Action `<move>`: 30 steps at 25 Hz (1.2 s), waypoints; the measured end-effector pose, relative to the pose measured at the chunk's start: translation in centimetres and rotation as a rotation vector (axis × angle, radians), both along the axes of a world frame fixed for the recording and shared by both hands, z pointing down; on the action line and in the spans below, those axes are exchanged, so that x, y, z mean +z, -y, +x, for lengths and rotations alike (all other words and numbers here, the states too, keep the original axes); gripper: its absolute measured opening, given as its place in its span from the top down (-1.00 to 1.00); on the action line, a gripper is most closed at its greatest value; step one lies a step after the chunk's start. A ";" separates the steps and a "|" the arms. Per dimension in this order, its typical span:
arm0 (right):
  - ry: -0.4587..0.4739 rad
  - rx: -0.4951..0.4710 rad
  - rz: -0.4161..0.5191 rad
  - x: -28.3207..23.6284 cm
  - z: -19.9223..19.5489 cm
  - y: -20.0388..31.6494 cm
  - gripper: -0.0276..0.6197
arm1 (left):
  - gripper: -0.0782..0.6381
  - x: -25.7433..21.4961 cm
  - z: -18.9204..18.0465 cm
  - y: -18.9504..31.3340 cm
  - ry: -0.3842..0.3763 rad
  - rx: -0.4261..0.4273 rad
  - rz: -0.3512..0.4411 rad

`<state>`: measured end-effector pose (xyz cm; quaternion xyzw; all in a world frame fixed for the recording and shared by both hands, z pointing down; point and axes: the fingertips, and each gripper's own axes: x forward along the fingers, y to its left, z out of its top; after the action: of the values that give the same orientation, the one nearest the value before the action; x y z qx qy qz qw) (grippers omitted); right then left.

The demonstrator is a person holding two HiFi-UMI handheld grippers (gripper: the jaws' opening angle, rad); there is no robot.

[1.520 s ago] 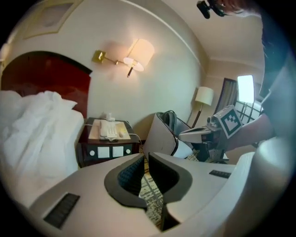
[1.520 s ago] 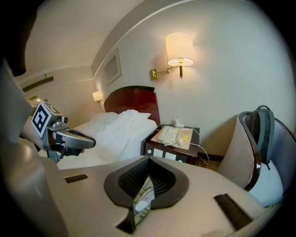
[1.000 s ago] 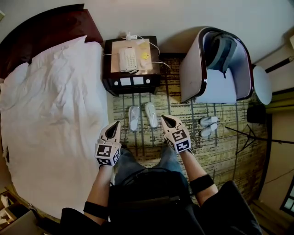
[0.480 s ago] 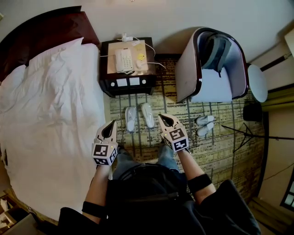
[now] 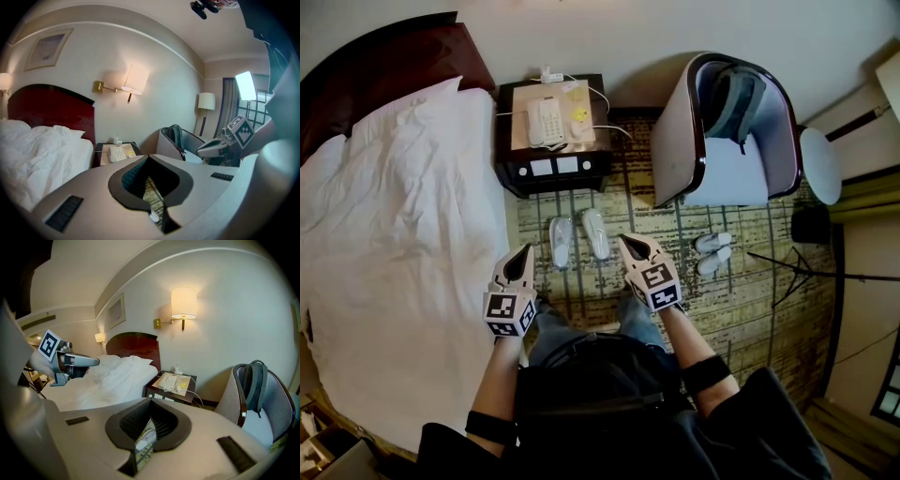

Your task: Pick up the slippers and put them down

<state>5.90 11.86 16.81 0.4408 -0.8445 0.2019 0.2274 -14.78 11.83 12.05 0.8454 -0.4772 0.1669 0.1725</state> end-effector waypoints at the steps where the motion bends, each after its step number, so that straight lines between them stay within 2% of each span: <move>1: 0.001 0.001 -0.001 0.0 0.0 0.0 0.91 | 0.78 0.0 0.1 0.1 0.000 0.002 -0.001; 13: 0.015 0.009 -0.023 1.0 0.0 -0.6 0.91 | 0.78 0.7 1.5 0.2 0.007 0.052 -0.021; 27: 0.025 0.008 -0.031 1.8 0.5 -0.4 0.91 | 0.78 0.9 3.2 1.0 0.023 0.072 -0.024; 30: 0.005 0.033 -0.057 3.4 0.6 -0.5 0.82 | 0.78 1.5 3.8 1.1 0.031 0.094 -0.033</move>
<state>6.51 12.34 20.18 0.4475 -0.8315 0.2310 0.2344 -10.98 10.70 13.52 0.8611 -0.4370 0.1957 0.1707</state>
